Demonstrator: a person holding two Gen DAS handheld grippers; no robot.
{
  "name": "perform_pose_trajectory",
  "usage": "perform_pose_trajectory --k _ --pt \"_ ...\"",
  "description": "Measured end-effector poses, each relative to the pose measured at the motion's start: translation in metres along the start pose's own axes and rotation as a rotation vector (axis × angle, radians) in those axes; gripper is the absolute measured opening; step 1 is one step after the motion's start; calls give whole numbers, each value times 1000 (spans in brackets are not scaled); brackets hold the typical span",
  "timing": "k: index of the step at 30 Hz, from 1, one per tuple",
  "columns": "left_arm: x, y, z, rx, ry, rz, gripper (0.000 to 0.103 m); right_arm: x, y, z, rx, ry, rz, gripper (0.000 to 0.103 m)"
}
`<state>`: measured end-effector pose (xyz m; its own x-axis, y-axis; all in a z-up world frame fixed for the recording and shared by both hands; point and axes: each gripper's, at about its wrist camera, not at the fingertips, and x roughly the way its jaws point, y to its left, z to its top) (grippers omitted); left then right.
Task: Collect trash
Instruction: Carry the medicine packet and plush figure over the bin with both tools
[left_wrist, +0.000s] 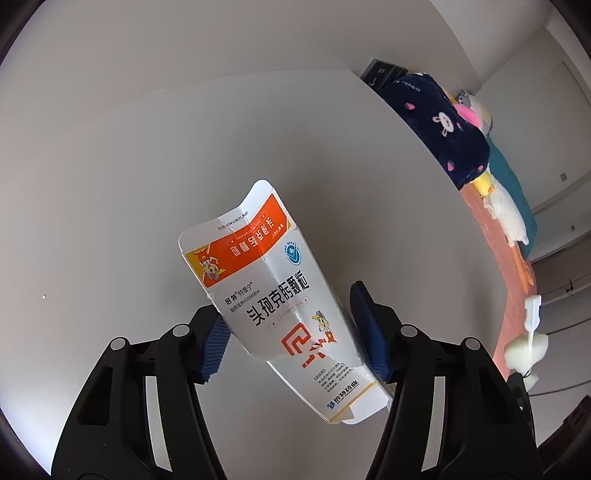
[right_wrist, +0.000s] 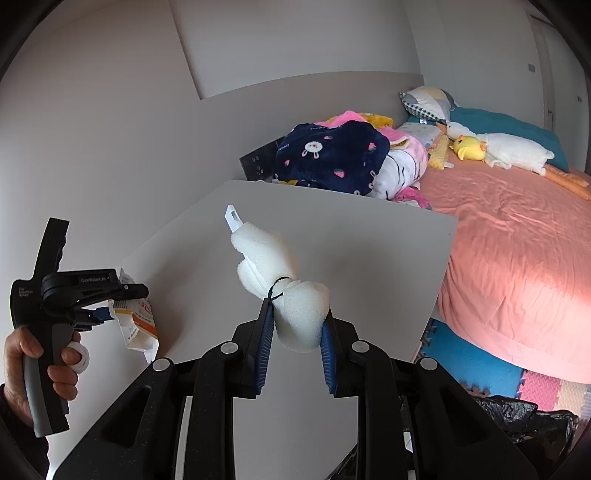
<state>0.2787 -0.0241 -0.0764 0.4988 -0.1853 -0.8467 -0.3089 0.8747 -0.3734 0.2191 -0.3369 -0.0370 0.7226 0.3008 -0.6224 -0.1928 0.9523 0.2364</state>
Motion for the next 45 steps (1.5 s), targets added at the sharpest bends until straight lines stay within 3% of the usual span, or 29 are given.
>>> perform_pose_trajectory --k 21,45 --pt "-65 2 -71 152 -41 -153 59 -51 37 -36 -28 33 13 25" --pt "-109 -25 -144 296 -73 -230 60 -135 36 -84 4 5 -13 26"
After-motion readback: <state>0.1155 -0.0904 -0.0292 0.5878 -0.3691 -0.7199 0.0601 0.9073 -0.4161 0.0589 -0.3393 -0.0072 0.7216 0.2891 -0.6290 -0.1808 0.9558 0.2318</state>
